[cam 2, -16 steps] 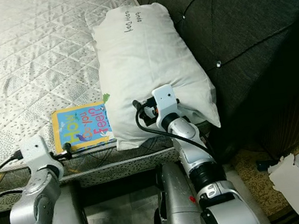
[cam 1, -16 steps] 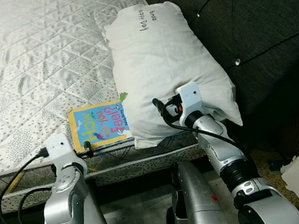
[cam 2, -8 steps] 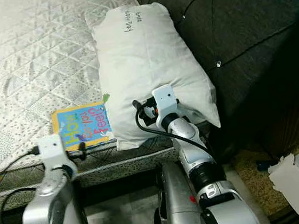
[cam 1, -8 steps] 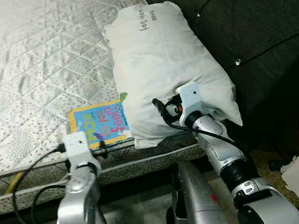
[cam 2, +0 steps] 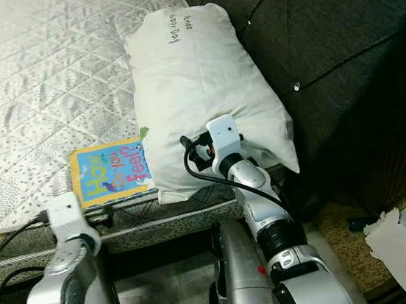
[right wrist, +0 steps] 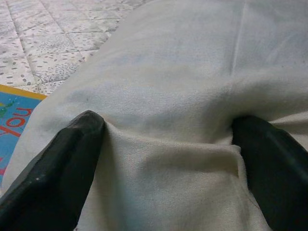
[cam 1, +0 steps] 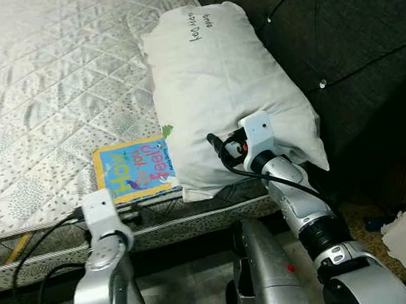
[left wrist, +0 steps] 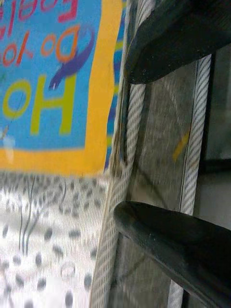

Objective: Clean up the room

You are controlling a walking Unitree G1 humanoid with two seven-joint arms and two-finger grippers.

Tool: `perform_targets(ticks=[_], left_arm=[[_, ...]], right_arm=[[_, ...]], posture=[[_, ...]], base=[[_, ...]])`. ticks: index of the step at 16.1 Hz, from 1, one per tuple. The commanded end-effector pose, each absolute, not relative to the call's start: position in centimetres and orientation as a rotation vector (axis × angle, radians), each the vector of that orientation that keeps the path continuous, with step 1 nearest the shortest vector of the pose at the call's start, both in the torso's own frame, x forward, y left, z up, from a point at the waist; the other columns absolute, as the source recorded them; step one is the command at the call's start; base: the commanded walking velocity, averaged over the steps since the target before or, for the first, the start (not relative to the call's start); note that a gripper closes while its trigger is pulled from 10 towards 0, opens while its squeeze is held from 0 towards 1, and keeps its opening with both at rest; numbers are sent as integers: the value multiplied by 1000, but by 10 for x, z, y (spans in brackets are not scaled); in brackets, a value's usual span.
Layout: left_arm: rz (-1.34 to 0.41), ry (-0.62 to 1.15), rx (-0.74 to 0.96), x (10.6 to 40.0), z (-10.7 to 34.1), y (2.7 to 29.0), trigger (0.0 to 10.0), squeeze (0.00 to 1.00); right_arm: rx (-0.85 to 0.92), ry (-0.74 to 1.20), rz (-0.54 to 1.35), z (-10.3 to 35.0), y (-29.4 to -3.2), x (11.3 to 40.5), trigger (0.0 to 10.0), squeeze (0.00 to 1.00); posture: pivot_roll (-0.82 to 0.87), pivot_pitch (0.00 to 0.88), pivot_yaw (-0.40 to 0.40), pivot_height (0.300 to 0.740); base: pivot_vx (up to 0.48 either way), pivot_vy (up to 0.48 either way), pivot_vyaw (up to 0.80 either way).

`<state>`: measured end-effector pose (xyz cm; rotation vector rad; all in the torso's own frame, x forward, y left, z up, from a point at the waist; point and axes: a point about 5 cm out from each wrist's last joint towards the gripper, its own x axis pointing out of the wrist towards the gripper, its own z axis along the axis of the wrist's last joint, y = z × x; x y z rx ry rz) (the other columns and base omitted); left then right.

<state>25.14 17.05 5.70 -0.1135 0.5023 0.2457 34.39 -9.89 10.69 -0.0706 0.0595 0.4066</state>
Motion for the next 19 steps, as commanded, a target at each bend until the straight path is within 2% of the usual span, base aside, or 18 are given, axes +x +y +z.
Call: perform_targets(ticks=[1,7,10,15,19], left_arm=[[251,511,-118,250,56,170,10000,0],[315,531,-134,255,50,194,10000,0],[319,550,-139,258,46,198,10000,0],[318,545,-159,260,46,199,10000,0],[290,478,-142,260,61,186,10000,0]], right_arm=[[-78,75,412,106,-98,346,10000,0],[-80,77,407,106,-100,345,10000,0],[-85,73,408,107,-102,345,10000,0],[-92,80,406,106,-104,345,10000,0],[-92,83,411,106,-103,346,10000,0]], posture=[[53,54,-110,504],[47,54,-111,504],[39,59,-113,504],[34,68,-116,504],[45,66,-119,504]], base=[[0,0,0],[0,0,0],[0,0,0],[0,0,0],[0,0,0]])
